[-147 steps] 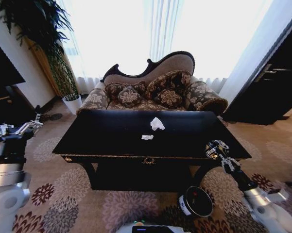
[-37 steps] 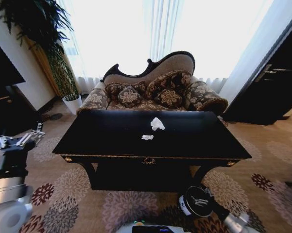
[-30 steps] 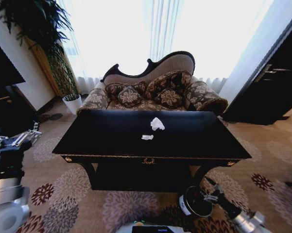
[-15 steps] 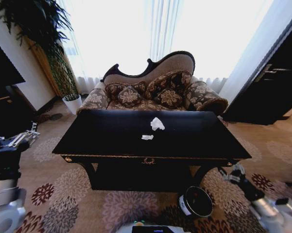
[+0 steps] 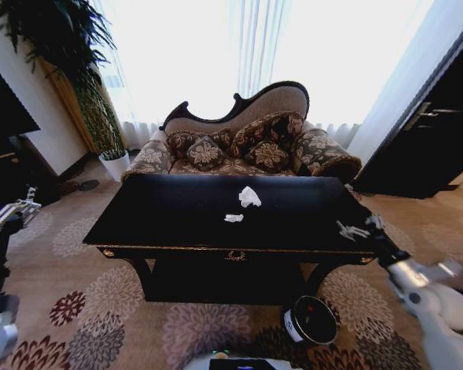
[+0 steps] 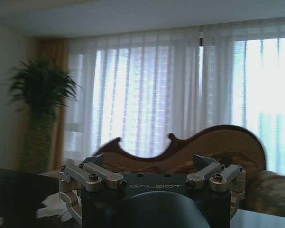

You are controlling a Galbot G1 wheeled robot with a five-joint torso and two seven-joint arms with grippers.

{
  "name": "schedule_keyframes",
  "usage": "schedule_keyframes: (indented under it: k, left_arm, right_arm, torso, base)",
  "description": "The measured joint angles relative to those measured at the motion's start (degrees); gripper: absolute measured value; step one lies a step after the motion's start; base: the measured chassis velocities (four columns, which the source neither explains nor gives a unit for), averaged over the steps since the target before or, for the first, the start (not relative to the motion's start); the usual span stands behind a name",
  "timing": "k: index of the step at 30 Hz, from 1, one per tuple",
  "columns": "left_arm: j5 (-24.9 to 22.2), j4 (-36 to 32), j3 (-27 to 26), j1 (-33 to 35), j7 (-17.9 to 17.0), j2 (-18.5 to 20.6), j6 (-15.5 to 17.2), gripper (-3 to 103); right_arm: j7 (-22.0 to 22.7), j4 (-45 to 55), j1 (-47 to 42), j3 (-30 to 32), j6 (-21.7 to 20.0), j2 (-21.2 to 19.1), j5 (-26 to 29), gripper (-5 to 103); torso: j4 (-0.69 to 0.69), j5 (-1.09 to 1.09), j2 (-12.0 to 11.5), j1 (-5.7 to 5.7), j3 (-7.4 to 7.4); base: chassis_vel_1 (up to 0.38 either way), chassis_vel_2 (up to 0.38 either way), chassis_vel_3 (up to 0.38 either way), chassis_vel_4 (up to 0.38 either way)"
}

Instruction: Move to the front of the table and place the trash on the table into the trash bin.

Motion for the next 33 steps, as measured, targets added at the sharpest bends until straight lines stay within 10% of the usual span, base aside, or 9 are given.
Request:
schedule_keyframes:
  k: [6, 23, 33]
  left_arm:
    - [0.38, 1.89, 2.31, -1.66, 0.03, 2.6, 0.12, 100]
    - [1.62, 5.23, 3.64, -3.2, 0.13, 3.87, -0.08, 100]
    - [3.24, 8.81, 4.06, -3.94, 0.24, 4.9, -0.29, 100]
  right_arm:
    - [17.24, 5.18, 0.41, -3.64, -3.12, -5.83, 1.94, 100]
    - [24.16, 7.06, 9.3, -18.69, -6.85, -20.48, 0.93, 100]
    - [25.99, -1.71, 32.9, -43.63, -8.31, -24.72, 3.17, 100]
  torso:
    - [-0.04, -0.02, 0.0, 0.0, 0.0]
    - [-0.03, 0.0, 0.0, 0.0, 0.0]
    - [-0.02, 0.0, 0.0, 0.0, 0.0]
  base:
    - [0.0, 0.0, 0.0, 0.0]
    - [0.0, 0.0, 0.0, 0.0]
    - [0.0, 0.0, 0.0, 0.0]
